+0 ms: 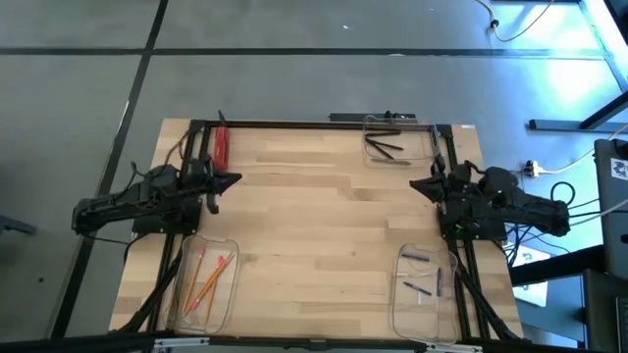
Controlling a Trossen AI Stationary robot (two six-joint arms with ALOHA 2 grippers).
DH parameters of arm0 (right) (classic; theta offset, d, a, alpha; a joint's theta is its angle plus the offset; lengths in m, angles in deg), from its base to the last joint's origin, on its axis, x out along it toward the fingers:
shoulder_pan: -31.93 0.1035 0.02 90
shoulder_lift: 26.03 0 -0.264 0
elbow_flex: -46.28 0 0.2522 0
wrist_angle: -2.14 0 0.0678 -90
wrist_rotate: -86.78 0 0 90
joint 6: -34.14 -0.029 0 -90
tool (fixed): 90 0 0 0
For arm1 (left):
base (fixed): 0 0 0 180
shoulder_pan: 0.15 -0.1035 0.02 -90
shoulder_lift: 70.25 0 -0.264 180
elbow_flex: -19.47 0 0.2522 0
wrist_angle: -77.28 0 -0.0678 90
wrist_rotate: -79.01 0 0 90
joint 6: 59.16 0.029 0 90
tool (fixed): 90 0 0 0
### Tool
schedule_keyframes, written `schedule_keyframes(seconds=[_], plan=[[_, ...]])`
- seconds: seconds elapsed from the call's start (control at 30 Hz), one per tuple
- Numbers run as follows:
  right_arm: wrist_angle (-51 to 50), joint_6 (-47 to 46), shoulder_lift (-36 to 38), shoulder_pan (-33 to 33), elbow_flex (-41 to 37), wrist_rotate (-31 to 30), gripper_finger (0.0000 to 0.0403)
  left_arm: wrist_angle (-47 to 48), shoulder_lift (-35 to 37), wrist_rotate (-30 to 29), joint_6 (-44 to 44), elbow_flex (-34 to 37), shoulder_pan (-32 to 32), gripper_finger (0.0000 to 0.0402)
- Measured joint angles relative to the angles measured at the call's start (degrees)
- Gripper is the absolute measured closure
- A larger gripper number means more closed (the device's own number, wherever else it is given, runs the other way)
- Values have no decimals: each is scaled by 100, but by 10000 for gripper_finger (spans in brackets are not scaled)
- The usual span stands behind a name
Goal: Sort crayons/erasers/pens/pencils in bins
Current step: Return to Home Position
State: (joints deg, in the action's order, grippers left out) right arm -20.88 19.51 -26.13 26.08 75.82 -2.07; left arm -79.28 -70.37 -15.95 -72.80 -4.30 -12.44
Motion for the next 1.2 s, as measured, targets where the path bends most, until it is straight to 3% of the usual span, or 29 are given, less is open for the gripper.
schedule_keyframes(seconds=[0.27, 0.53, 0.77, 1.2], plan=[[1868, 8, 1, 0, -1513, 46, 401, -1204, -5, 487, 21, 950, 2, 401], [1550, 186, -63, 0, -1536, 5, 399, -1174, -24, 969, 553, 956, 2, 402], [1201, 322, -113, -4, -1535, -1049, 381, -1130, -24, 981, 365, 956, 2, 401], [1204, 450, -426, -2, -1535, -1056, 382, -1109, -24, 869, 268, 956, 2, 401]])
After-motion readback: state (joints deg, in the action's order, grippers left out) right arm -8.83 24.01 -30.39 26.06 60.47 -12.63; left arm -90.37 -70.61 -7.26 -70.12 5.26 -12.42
